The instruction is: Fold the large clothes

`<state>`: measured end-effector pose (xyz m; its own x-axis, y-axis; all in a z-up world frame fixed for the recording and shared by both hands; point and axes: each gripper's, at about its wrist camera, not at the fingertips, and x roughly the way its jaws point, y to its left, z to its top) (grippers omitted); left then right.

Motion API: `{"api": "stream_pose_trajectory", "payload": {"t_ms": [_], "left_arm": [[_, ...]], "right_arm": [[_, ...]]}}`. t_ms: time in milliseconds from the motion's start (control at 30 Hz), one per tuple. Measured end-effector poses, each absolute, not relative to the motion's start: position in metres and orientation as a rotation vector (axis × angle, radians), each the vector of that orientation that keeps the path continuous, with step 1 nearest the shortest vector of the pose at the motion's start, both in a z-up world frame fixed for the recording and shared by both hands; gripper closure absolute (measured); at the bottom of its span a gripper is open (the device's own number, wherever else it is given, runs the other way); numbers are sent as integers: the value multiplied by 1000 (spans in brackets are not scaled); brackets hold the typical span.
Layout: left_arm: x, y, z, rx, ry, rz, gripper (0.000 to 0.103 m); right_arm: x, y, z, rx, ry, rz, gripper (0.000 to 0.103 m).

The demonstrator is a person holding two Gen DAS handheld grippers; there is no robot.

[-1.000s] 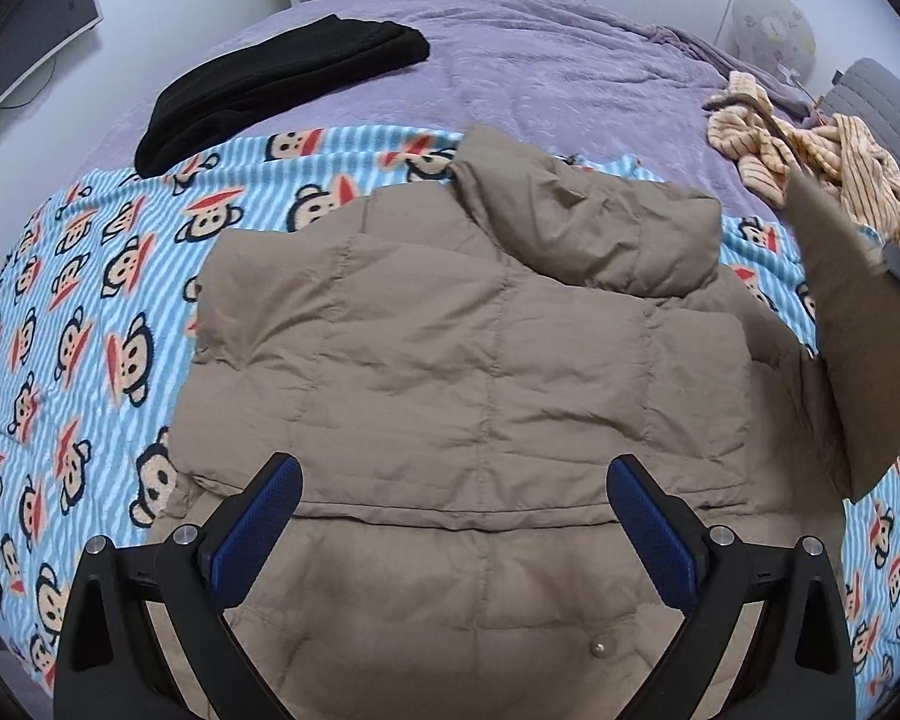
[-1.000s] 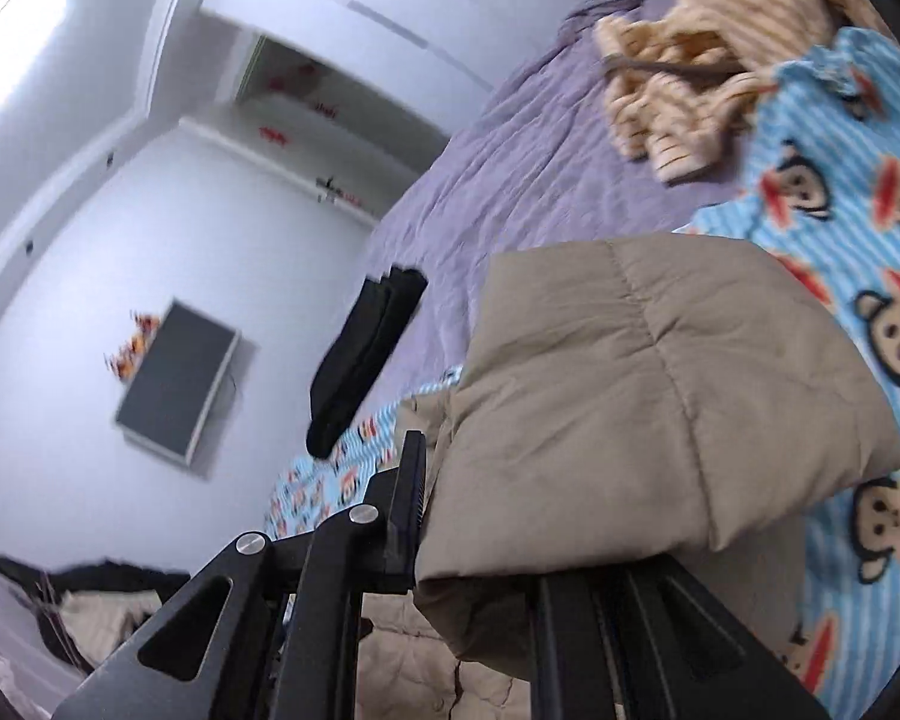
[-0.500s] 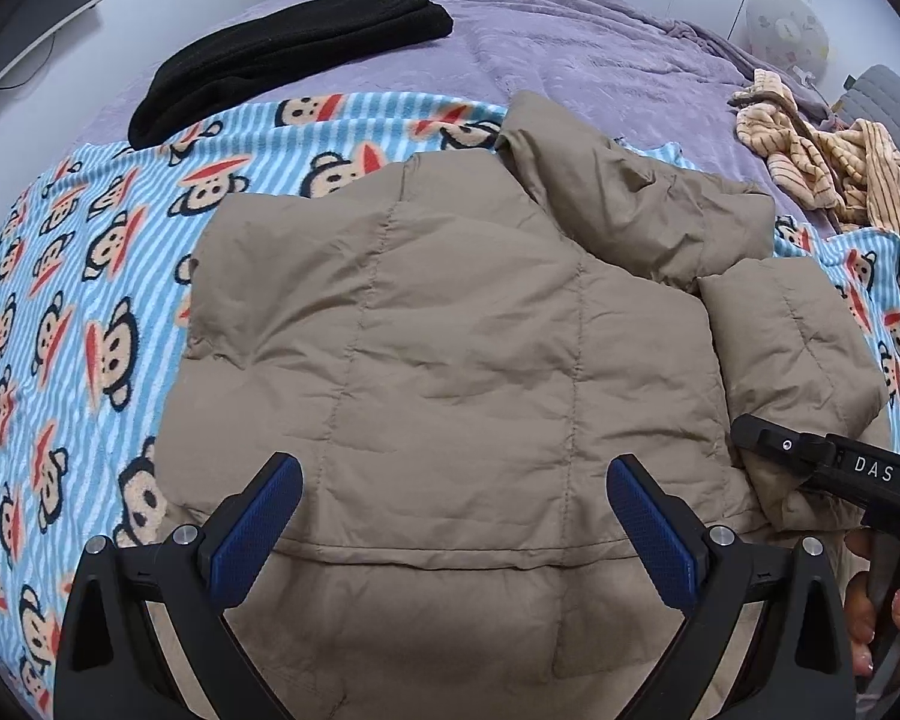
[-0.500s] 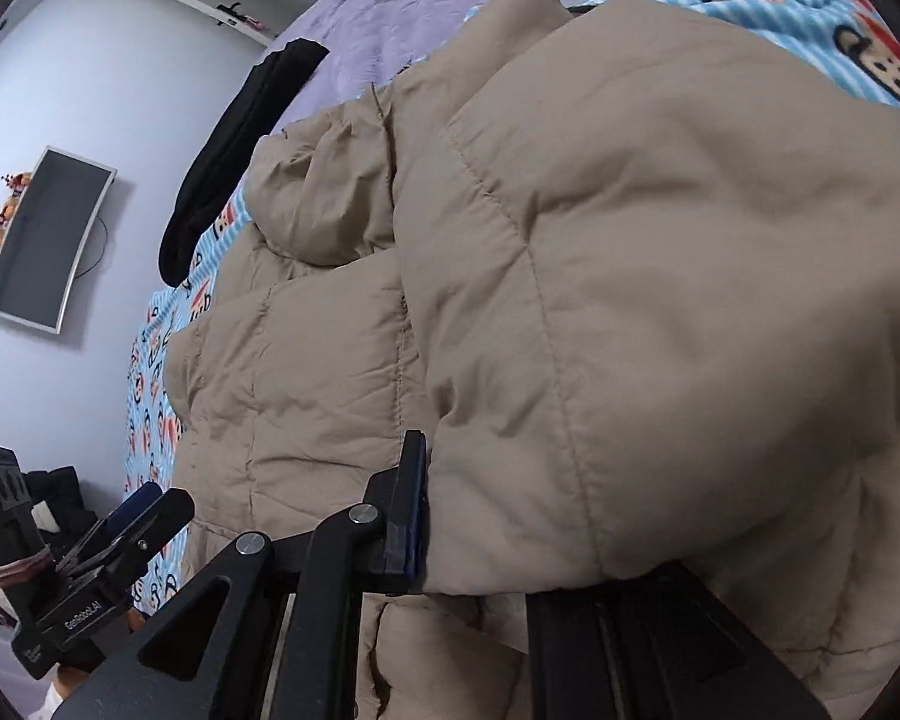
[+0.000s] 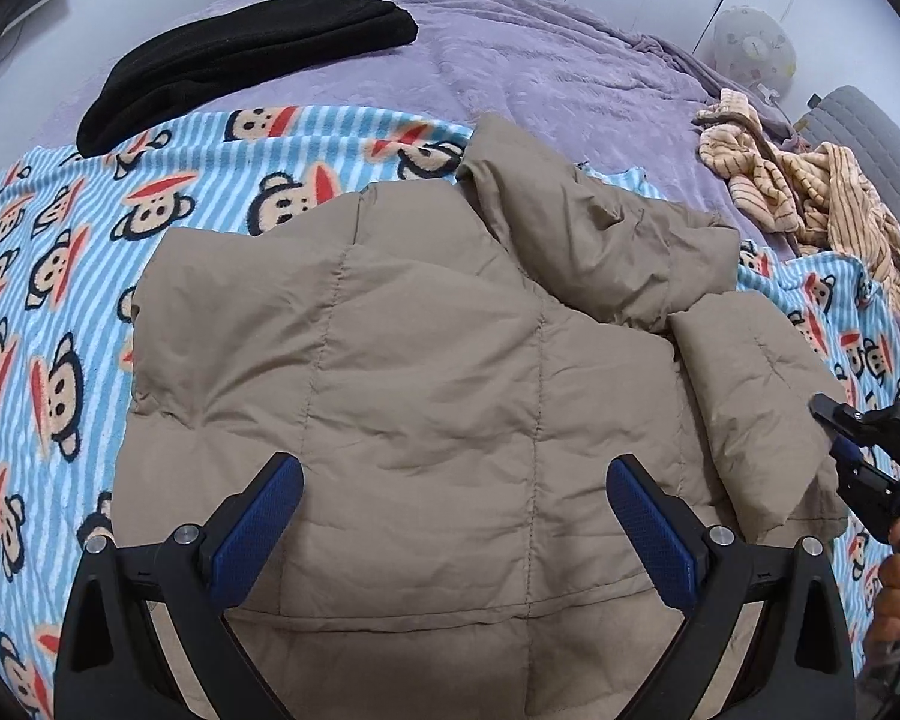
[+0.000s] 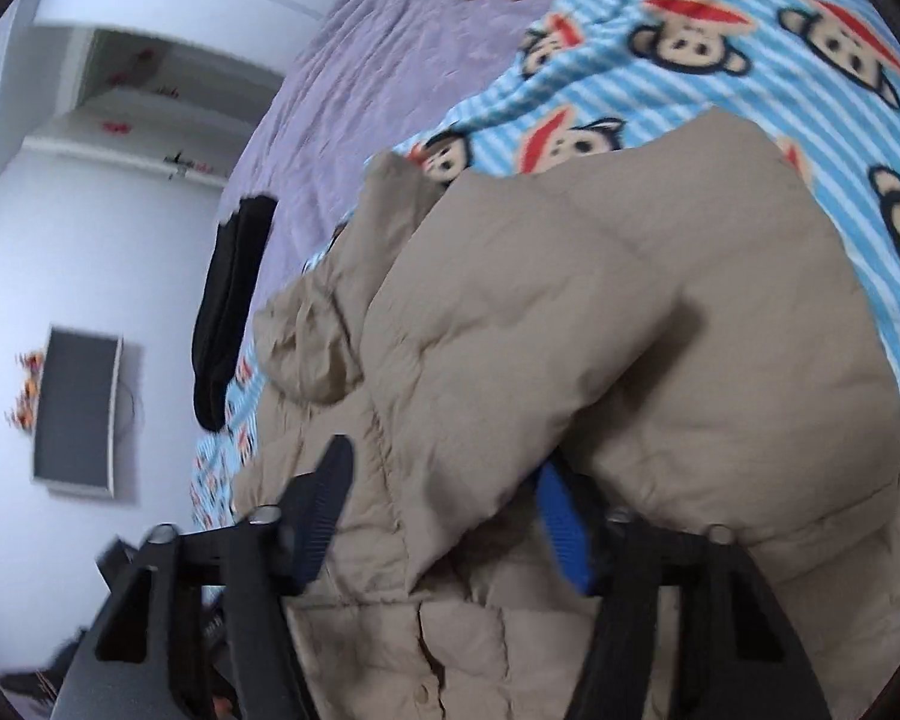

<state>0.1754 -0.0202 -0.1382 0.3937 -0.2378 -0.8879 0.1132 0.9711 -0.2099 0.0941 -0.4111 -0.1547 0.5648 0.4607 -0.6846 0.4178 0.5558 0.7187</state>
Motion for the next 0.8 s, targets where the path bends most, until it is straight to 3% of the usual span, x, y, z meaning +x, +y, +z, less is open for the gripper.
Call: {"api": "stream_pose_trajectory", "payload": {"t_ms": [67,300,433,467,533,600,667,767,800], "left_arm": [[176,-11,-136,-164,1139,-256,2],[180,29,-130,-401,1130,-400,2],[186,40,-134,-540,1155,-488,2],[187,39,-135,-564,1160,-507,2],[188,35,-138,-606,1174,-564,2],[189,27,-142,-620,1196,-602,2],[191,16,-148,-601,1220,-611,2],[198,-2,-160,-560,1270,-597,2],[200,-10,-164,-550,1287,-593,14]], "right_arm": [[103,-420,-164,1122,987,34,94],[152,-316,-112,650,985,295,94],[150,-237,-121,410,1100,448,92],[148,-224,-128,362,1141,458,90],[140,-205,-143,274,1226,460,75],[129,-198,-149,230,1264,453,47],[117,-205,-146,244,1259,456,35],[102,-236,-138,301,1244,405,35],[98,-254,-137,330,1245,376,35]]}}
